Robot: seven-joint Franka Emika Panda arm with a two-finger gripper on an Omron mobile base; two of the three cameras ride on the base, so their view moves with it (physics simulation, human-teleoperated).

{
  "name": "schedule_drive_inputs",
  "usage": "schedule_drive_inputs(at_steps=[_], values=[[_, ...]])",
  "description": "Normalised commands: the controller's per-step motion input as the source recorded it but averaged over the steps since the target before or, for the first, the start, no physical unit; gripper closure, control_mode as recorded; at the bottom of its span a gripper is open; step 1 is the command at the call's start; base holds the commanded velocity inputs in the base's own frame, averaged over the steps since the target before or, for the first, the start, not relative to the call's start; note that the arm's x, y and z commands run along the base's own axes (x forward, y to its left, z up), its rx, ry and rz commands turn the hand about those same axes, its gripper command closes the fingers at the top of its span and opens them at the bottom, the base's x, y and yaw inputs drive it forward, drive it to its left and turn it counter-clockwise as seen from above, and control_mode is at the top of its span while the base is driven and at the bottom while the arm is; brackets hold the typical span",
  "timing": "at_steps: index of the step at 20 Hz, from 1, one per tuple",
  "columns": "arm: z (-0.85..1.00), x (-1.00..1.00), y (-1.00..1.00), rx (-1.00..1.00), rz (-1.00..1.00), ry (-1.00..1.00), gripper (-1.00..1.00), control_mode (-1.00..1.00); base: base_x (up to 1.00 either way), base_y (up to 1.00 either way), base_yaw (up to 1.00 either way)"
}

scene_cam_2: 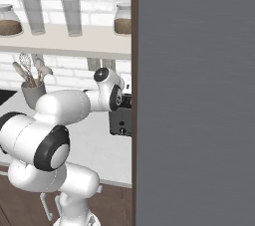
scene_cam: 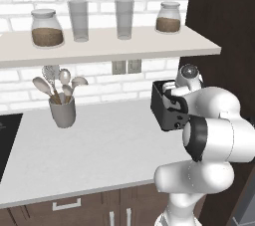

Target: Start the toaster. Once the lever pops up, take the bread to the plate on the dining counter.

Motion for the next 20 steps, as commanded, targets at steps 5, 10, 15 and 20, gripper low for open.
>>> schedule_drive_inputs(at_steps=[5, 10, 15, 20], values=[[0.00, 0.00, 0.00, 0.00, 0.00, 0.00, -1.00, -1.00, 0.00, 0.00, 0.00], [0.00, 0.00, 0.00, 0.00, 0.00, 0.00, -1.00, -1.00, 0.00, 0.00, 0.00], [0.00, 0.00, 0.00, 0.00, 0.00, 0.00, -1.00, -1.00, 0.00, 0.00, 0.00], [0.00, 0.00, 0.00, 0.00, 0.00, 0.00, -1.00, -1.00, 0.00, 0.00, 0.00]])
